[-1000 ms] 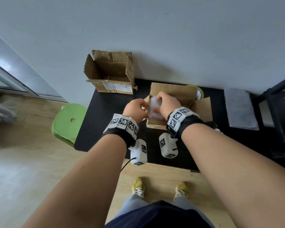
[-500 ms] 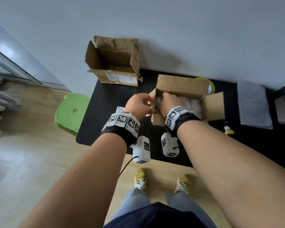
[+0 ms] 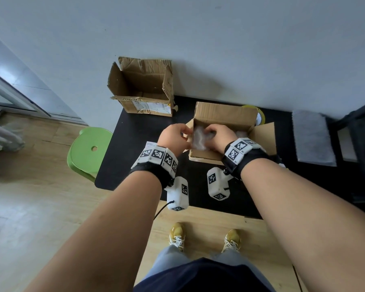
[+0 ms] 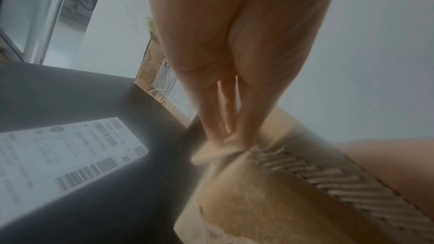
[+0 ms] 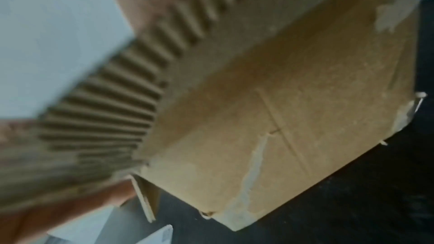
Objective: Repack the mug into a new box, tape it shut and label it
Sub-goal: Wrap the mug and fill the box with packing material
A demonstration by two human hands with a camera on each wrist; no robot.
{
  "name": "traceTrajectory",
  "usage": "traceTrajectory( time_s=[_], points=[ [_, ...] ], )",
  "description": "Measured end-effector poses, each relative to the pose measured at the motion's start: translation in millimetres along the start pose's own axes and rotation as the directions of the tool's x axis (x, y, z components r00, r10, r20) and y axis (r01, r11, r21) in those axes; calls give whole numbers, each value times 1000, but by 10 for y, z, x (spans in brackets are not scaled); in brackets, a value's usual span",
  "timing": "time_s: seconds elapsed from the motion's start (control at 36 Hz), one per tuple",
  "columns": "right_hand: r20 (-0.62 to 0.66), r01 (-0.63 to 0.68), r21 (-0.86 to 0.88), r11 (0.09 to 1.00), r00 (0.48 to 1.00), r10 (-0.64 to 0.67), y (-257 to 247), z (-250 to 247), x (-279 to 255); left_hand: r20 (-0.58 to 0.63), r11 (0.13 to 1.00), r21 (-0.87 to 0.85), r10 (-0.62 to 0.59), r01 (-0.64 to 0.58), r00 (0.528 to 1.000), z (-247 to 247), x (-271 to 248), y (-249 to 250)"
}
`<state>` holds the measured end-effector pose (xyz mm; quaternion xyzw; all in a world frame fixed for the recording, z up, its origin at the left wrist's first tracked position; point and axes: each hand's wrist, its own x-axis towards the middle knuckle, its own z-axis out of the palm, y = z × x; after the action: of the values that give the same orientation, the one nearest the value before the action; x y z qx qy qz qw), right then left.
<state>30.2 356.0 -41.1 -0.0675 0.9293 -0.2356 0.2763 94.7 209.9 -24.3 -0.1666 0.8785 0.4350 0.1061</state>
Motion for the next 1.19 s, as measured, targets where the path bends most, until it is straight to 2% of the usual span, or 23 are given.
traceTrajectory(
  time_s=[0.11, 0.19, 0.31, 0.44, 0.58, 0.72, 0.86, 1.0, 1.08, 1.19],
  points=[
    [-65, -11, -109, 994, 998, 4, -11, 40, -3, -27, 1000, 19, 21, -21, 999, 24, -9, -13],
    [-66, -9, -190, 982, 998, -4, -53, 26, -30, -36, 998, 63, 29, -27, 999, 31, 12, 6],
    [-41, -1, -151, 988, 999, -6, -49, -41, -108, -41, 978, 198, 68, -59, 997, 53, 54, 62],
    [-103, 26, -69, 997, 994, -33, 53, -193, -197, -18, 942, 327, 89, -78, 996, 100, 46, 249],
    [-193, -3, -176, 984, 981, -32, 242, -412, -320, 61, 884, 446, 128, -142, 990, 169, 44, 479],
    [-228, -46, -422, 905, 972, -57, 432, -535, -373, 177, 774, 599, 121, -205, 977, 256, 126, 682],
    [-126, -12, -684, 730, 987, -101, 497, -527, -376, 247, 658, 723, 37, -209, 968, 401, 187, 724],
    [-63, 64, -793, 606, 981, -186, 514, -440, -356, 275, 605, 765, 6, -223, 961, 474, 228, 704],
    [-30, 102, -810, 577, 976, -214, 533, -493, -336, 293, 574, 780, 19, -250, 956, 504, 269, 668],
    [0, 121, -826, 551, 977, -215, 531, -538, -281, 295, 579, 769, 52, -270, 954, 534, 311, 611]
  ],
)
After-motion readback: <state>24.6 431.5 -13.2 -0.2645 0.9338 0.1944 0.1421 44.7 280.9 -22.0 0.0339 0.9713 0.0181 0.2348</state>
